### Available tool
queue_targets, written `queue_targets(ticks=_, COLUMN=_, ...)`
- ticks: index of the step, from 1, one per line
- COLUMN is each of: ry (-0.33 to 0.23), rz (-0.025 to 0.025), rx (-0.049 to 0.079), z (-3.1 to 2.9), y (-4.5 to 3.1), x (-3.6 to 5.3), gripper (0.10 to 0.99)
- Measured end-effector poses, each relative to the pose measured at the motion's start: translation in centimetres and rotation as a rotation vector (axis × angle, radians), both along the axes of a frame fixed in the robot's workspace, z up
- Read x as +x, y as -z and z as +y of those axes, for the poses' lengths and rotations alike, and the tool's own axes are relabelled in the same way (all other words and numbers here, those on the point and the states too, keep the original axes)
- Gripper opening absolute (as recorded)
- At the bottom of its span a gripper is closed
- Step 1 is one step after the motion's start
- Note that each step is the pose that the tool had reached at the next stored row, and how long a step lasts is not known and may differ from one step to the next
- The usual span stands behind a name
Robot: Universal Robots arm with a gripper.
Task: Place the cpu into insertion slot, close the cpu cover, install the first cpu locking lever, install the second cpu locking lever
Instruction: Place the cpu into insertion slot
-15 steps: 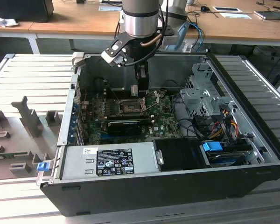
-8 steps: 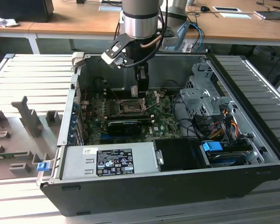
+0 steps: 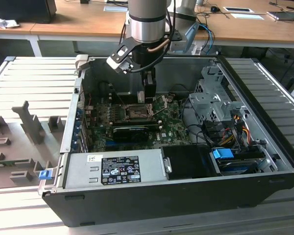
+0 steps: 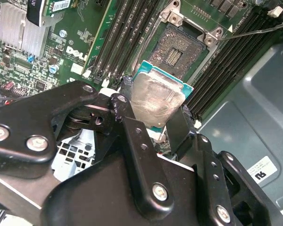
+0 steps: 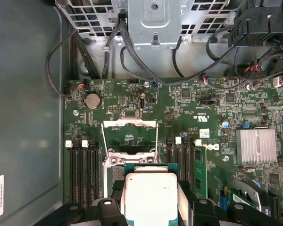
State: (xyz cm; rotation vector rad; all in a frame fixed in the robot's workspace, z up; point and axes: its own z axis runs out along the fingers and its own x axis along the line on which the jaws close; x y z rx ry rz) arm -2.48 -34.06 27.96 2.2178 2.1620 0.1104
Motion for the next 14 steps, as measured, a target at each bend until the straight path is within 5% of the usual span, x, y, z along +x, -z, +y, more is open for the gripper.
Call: queue_targets(ticks=14, ry=0.0, rz=0.0, rx=0.0, z=0.0, y=0.62, x=0.0, gripper=0.533)
